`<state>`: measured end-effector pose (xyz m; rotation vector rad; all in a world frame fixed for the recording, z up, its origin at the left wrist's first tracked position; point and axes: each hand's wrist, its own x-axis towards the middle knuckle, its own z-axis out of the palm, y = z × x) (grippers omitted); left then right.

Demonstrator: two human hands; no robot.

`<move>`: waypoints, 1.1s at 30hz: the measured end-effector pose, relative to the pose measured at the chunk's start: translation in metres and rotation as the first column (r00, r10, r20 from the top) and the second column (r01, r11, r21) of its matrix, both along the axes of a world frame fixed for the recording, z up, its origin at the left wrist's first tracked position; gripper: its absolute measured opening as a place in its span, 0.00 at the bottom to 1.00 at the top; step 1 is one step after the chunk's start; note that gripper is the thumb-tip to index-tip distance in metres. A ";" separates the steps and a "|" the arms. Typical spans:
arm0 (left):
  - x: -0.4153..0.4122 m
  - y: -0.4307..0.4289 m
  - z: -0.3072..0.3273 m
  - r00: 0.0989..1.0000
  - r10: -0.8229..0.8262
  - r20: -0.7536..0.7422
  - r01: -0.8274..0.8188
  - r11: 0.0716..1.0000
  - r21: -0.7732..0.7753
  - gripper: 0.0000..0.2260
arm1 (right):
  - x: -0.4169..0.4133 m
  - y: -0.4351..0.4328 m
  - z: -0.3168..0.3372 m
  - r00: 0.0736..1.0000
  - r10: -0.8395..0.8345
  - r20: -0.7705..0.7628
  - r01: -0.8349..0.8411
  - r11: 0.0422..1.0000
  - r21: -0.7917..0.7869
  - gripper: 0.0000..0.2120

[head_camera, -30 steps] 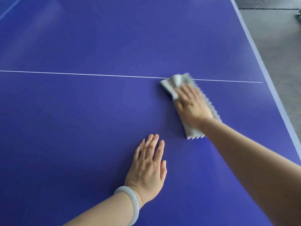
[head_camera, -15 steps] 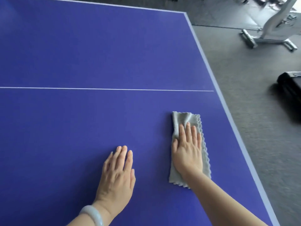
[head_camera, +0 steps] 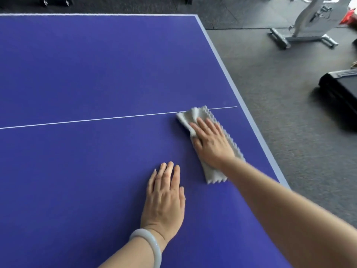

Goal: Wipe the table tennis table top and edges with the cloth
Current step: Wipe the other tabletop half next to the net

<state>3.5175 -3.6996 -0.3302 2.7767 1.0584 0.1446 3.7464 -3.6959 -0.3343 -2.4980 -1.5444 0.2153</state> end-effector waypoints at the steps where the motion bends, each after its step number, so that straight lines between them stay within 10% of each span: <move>1: 0.000 0.000 -0.001 1.000 0.010 -0.001 -0.010 1.000 0.015 0.25 | 0.017 0.014 0.000 1.000 -0.008 -0.008 0.008 1.000 -0.004 0.25; 6: 0.000 0.000 -0.003 1.000 -0.002 -0.003 0.002 0.999 0.045 0.25 | 0.080 0.054 -0.005 0.964 -0.265 -0.017 0.265 0.964 -0.030 0.27; 11: 0.000 -0.003 -0.003 1.000 -0.007 0.000 0.007 1.000 0.030 0.25 | 0.080 0.016 0.000 0.736 -0.677 0.009 0.672 0.729 -0.132 0.30; 29: -0.021 -0.010 0.003 0.955 0.034 0.295 0.059 0.952 -0.302 0.18 | -0.159 -0.218 -0.007 0.803 -0.595 -0.015 0.593 0.802 -0.077 0.30; 33: -0.063 -0.110 0.008 0.943 -0.198 0.268 0.264 0.935 -0.238 0.21 | -0.202 -0.268 0.001 0.848 -0.519 -0.110 0.523 0.852 0.015 0.29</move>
